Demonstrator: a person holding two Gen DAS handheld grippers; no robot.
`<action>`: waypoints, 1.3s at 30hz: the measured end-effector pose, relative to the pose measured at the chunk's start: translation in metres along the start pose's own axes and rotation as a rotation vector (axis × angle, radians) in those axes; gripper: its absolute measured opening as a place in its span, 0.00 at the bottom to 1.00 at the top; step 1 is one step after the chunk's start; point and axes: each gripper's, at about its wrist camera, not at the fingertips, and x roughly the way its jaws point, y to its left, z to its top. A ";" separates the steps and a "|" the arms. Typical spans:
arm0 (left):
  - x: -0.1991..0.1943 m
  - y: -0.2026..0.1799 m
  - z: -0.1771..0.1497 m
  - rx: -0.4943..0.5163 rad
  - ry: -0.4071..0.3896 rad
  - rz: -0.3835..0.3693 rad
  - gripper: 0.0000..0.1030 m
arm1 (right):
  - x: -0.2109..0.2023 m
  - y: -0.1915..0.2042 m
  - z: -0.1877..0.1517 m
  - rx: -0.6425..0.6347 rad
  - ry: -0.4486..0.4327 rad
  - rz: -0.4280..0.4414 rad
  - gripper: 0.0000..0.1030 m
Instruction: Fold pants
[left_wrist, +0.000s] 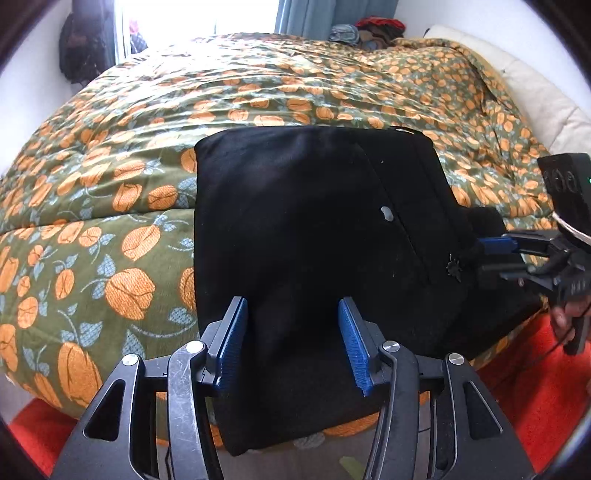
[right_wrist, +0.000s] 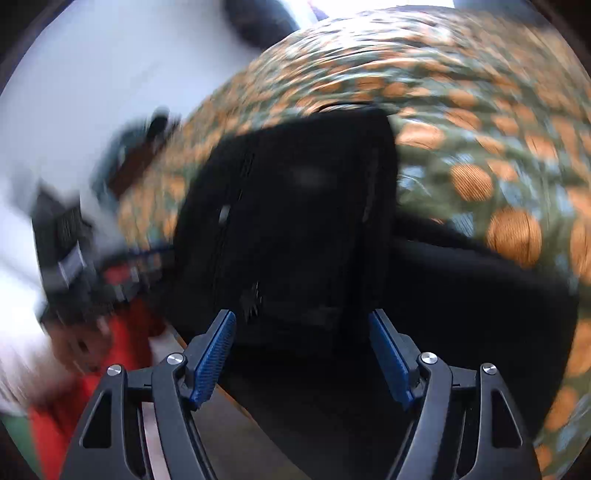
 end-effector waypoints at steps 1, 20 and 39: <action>0.000 0.001 0.000 -0.010 0.001 -0.007 0.50 | -0.002 0.003 0.000 -0.029 0.012 0.004 0.72; 0.009 0.005 0.006 -0.043 0.028 0.010 0.57 | 0.036 -0.016 0.031 -0.039 0.253 0.200 0.53; -0.070 0.007 0.027 -0.064 -0.081 -0.108 0.75 | -0.122 -0.017 -0.025 0.107 0.019 0.051 0.21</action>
